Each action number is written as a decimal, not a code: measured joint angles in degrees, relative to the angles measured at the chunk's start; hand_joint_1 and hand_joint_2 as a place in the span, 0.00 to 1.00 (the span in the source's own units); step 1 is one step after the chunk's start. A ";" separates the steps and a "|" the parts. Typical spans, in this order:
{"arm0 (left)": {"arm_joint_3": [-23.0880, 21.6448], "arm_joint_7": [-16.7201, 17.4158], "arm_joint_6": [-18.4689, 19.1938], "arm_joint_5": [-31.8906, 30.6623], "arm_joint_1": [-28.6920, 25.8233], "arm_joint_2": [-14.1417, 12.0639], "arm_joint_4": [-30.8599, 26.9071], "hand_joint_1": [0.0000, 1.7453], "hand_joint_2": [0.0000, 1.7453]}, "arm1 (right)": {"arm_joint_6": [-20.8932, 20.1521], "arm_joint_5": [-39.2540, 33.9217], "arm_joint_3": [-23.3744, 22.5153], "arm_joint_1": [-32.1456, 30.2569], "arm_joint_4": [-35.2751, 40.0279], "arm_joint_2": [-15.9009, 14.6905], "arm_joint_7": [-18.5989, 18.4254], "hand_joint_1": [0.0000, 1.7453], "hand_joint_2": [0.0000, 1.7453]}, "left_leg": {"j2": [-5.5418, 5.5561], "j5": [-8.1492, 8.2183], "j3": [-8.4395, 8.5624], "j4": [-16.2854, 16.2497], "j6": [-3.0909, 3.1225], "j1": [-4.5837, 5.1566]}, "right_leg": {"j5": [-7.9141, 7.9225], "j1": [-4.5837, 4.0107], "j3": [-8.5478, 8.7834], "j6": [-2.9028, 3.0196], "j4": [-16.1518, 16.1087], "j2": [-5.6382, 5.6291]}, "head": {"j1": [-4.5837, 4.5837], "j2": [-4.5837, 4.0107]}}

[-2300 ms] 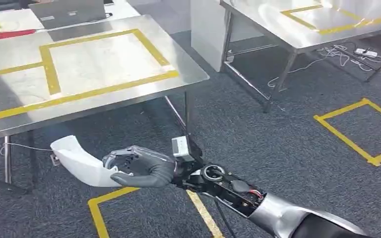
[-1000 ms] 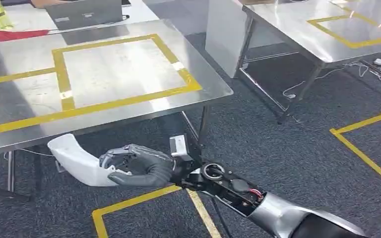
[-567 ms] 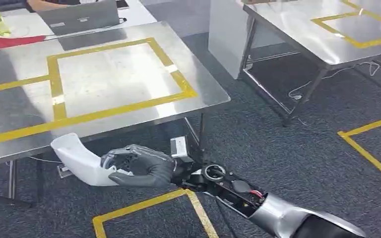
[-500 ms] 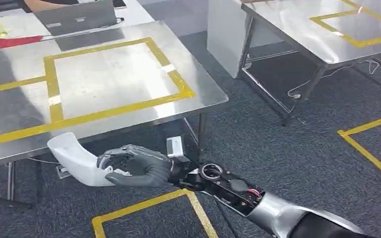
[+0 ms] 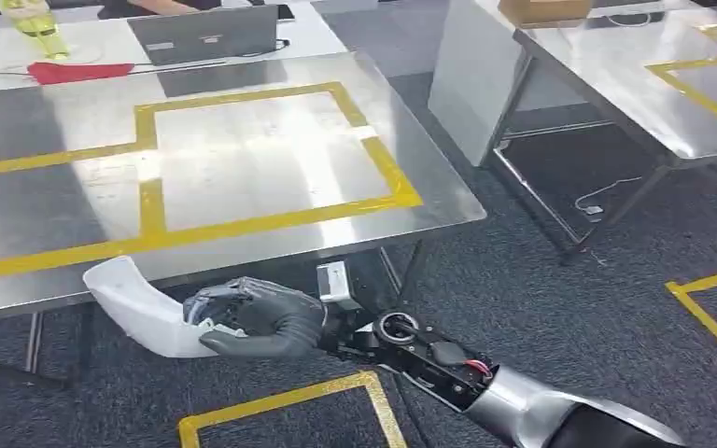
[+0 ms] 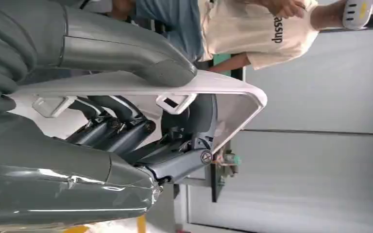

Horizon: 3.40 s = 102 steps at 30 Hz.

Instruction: Take the parts from the cabinet and place them on the table.

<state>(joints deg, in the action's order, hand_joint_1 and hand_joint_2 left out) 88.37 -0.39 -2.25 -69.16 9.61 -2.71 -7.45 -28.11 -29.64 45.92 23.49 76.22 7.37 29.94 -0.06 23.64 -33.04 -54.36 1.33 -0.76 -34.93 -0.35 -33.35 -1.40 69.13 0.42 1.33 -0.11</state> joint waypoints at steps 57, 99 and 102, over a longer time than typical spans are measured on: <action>0.00 -0.66 0.90 -0.68 -0.03 -0.22 0.00 0.00 1.00 | 0.70 -1.05 0.48 0.06 1.14 -0.28 -1.79 1.00 1.00 | 0.02 -0.17 -1.16 -0.38 -1.54 -0.38 | 6.43 0.07 5.50 0.60 -15.19 -0.66 | -0.22 0.00; 0.00 -2.05 1.53 -3.06 0.12 -0.22 0.02 0.00 1.00 | 13.87 17.41 2.84 8.14 -6.54 2.17 -4.59 1.00 1.00 | 0.57 3.20 3.64 0.75 -1.54 0.24 | 11.36 0.38 0.37 0.80 -14.33 -0.99 | -0.02 0.00; 0.00 -2.36 1.62 -3.45 0.15 -0.20 0.02 0.00 1.00 | 18.32 23.41 4.07 13.29 -11.74 5.10 -5.27 1.00 1.00 | 0.58 3.18 3.65 0.75 -1.51 0.24 | 11.37 0.37 0.37 0.81 -14.34 -0.99 | -0.04 0.00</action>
<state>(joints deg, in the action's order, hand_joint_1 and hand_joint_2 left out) 88.37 -2.75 -0.63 -72.61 9.76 -2.91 -7.43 -9.79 -6.23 49.99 36.77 64.47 12.46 24.68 0.52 26.82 -29.39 -53.62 -0.18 -0.52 -23.56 0.02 -32.98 -0.59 54.79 -0.57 1.29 -0.11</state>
